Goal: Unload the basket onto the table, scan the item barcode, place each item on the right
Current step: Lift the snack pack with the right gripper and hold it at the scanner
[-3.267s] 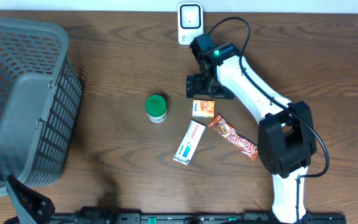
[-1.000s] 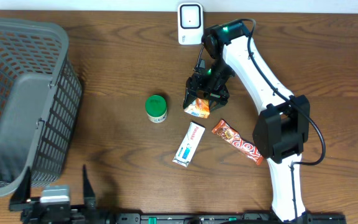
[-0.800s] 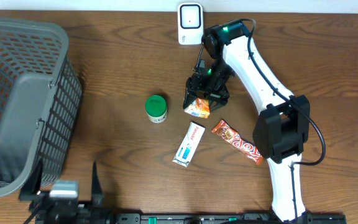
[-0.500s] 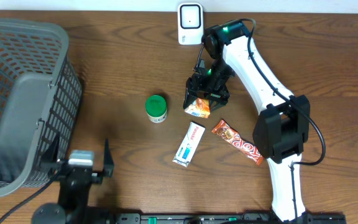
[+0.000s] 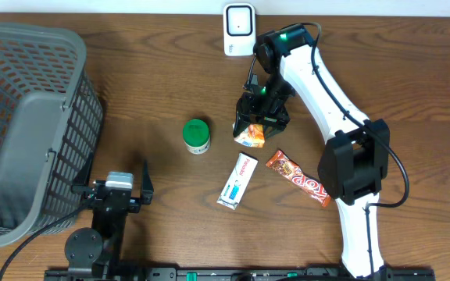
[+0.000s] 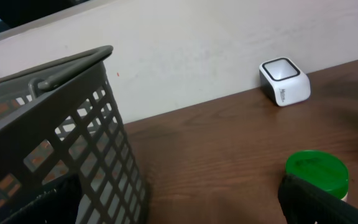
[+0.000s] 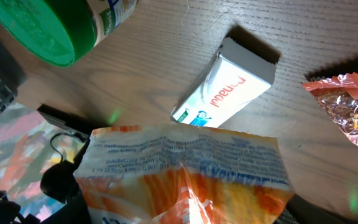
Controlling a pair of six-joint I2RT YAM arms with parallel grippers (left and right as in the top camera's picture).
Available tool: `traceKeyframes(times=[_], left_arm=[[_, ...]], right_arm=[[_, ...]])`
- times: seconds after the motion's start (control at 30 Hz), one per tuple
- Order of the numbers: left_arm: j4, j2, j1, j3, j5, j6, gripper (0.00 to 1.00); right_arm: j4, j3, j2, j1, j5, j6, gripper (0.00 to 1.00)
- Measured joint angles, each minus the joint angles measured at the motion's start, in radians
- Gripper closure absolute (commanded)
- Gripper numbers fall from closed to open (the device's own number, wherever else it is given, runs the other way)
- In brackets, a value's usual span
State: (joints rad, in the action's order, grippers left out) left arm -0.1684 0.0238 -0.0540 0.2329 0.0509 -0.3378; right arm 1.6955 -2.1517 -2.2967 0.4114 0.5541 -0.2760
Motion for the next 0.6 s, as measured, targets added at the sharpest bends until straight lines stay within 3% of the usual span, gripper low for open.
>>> traceKeyframes(times=[0.27, 0.6], left_arm=[[-0.037, 0.000, 0.000, 0.000, 0.000, 0.000, 0.01], [-0.348, 0.000, 0.000, -0.001, 0.003, 0.000, 0.02]], right_arm=[[-0.037, -0.045, 0.000, 0.000, -0.007, 0.000, 0.38], [-0.048, -0.249, 0.000, 0.000, -0.008, -0.012, 0.37]])
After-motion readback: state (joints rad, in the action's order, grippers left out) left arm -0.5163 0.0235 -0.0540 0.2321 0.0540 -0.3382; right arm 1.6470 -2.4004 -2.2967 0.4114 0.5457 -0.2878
